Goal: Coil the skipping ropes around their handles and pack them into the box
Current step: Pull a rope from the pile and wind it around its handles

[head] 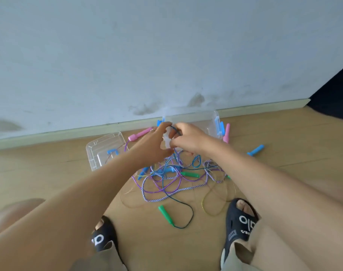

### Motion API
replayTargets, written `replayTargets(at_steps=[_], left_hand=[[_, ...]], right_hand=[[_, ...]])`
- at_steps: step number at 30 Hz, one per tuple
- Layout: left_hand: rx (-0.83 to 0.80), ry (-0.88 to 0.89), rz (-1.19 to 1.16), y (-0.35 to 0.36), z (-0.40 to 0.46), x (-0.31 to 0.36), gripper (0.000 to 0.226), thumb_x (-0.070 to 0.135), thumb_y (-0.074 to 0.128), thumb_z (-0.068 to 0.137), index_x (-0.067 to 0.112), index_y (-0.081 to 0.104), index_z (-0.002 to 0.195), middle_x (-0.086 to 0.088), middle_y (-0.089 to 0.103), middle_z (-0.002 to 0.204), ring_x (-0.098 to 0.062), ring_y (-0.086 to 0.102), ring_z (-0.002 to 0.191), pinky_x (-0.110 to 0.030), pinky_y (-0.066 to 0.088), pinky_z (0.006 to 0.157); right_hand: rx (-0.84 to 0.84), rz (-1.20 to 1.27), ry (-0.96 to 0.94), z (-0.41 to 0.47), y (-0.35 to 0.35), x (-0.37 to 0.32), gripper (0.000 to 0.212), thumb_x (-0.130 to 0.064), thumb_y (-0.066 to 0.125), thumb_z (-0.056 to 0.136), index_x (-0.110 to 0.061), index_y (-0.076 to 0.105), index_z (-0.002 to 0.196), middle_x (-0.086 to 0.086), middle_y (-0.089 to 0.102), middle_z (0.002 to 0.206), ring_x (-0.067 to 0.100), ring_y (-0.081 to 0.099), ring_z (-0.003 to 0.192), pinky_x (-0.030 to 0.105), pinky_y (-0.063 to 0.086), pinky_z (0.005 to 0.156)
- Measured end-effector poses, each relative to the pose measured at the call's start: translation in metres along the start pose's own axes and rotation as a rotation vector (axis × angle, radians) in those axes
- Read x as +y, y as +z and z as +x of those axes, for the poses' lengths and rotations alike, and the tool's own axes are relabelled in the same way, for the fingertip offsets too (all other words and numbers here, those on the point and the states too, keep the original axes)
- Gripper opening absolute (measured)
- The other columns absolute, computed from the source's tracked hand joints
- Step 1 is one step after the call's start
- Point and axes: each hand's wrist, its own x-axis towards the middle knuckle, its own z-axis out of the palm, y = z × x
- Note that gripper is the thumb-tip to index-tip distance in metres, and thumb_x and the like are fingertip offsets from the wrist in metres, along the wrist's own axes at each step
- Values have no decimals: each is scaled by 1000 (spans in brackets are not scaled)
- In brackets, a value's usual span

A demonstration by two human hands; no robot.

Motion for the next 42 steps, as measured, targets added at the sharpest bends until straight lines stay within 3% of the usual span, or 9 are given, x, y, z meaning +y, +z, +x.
replayTargets(at_steps=[5, 8, 12, 20, 25, 29, 32, 36, 42], left_hand=[[83, 53, 20, -25, -20, 29, 18, 35, 57, 95, 20, 59, 105, 3, 66, 102, -15, 60, 89, -29, 45, 73], [60, 18, 87, -38, -33, 42, 24, 29, 44, 101, 12, 61, 95, 9, 64, 77, -13, 48, 60, -21, 38, 53], [-39, -65, 58, -53, -41, 41, 30, 33, 39, 101, 14, 50, 80, 6, 74, 74, -20, 50, 66, -38, 46, 66], [-101, -100, 172, -64, -27, 34, 52, 52, 41, 99, 5, 52, 79, -4, 48, 71, -19, 43, 66, -32, 36, 64], [-26, 5, -4, -79, -7, 37, 44, 41, 46, 99, 4, 41, 75, -3, 40, 69, -13, 32, 57, -30, 33, 60], [-59, 110, 13, -67, 7, 45, 39, 37, 46, 100, 13, 45, 69, 10, 42, 59, -6, 35, 52, -19, 31, 51], [-96, 137, -11, -64, 16, 44, 31, 34, 46, 99, 24, 59, 73, 19, 53, 57, -1, 41, 53, -14, 34, 50], [-94, 107, -72, -72, 21, 35, 32, 36, 48, 99, 20, 57, 73, 19, 47, 53, -5, 39, 52, -24, 37, 57], [-55, 61, -126, -91, 18, 19, 40, 41, 46, 100, 18, 54, 68, 14, 46, 56, -13, 41, 57, -30, 43, 62]], right_hand=[[-24, 49, -109, -40, -22, -24, 22, -6, 55, 81, -4, 66, 100, 7, 56, 76, 16, 36, 52, 24, 28, 44], [24, 69, -145, -53, -29, -21, 17, -12, 59, 85, -11, 68, 99, 2, 67, 75, 12, 38, 48, 23, 29, 43], [132, -52, -219, -56, -37, -17, 16, -28, 62, 93, -13, 68, 90, -3, 68, 71, -3, 45, 42, 17, 36, 48], [254, -322, -309, -47, -60, -18, 21, -28, 61, 94, -16, 65, 78, -9, 50, 57, 2, 43, 47, 13, 30, 47], [127, -372, -113, -29, -73, -7, 9, -23, 60, 92, -18, 66, 95, -5, 63, 78, 12, 58, 66, 22, 43, 58], [-51, 41, -107, -19, -62, -16, 62, -5, 58, 84, -25, 46, 142, 1, 62, 127, 9, 59, 112, 26, 45, 97], [-167, 125, -207, -15, -52, -29, 55, -6, 56, 80, -21, 51, 132, 14, 69, 107, 17, 66, 91, 30, 51, 94], [-142, 64, -186, -13, -55, -37, 24, -21, 55, 93, -10, 64, 112, 3, 59, 77, 15, 41, 51, 29, 36, 49], [302, -276, -272, 4, -91, -27, 36, -37, 61, 92, -8, 69, 73, 5, 42, 60, 14, 36, 55, 30, 27, 55]])
